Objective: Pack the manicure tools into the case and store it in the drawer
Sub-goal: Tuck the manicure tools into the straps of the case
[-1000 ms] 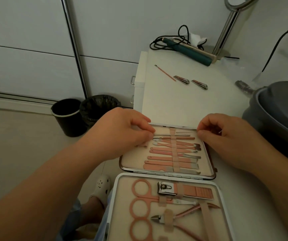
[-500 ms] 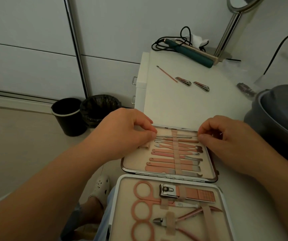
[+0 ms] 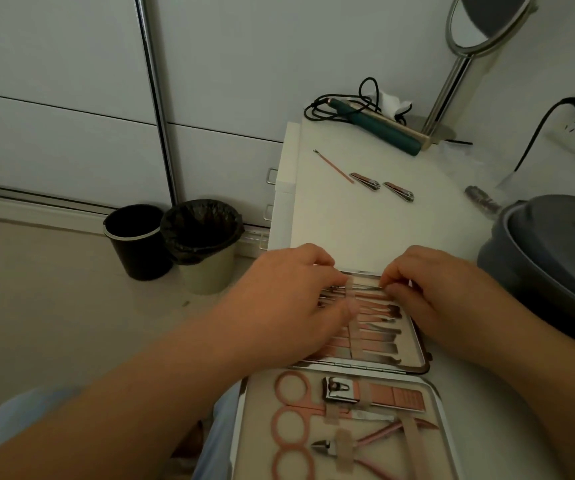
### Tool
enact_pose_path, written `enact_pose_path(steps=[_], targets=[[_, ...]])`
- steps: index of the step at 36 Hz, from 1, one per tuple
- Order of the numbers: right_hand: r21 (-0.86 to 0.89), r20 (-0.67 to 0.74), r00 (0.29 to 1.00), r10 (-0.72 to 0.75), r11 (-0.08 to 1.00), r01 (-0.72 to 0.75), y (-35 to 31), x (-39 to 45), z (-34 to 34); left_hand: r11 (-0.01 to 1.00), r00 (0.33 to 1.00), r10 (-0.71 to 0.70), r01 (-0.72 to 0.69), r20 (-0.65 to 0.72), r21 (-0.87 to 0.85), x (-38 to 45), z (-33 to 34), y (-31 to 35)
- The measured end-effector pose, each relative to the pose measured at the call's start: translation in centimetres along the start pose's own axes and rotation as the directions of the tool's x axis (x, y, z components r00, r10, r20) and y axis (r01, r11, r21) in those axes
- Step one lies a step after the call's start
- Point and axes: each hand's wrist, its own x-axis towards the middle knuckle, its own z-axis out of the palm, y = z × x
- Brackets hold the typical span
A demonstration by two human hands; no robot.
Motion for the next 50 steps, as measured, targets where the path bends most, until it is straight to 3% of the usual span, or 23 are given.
enact_pose_path(steps=[11,24,37,50], targets=[[-0.101,0.104,0.994,-0.03,0.994,0.041,-0.3,1.8,-0.8,1.0,0.999,0.019,-0.018,-0.026,0.014,-0.4,0.2,0.1],[-0.075,0.039,0.996,-0.078,0.994,0.081,-1.2,2.7,-0.2,1.0,1.0,0.022,-0.022,-0.011,-0.004,-0.4,0.2,0.1],[-0.307,0.087,0.991,-0.099,0.944,0.121,-0.3,2.4,-1.5,1.0,0.999,0.011,-0.012,-0.032,-0.016,-0.3,0.3,0.1],[-0.258,0.118,0.988,-0.096,0.958,0.124,-0.8,2.4,-1.4,1.0,0.999,0.006,-0.007,-0.053,-0.017,-0.3,0.2,0.1]])
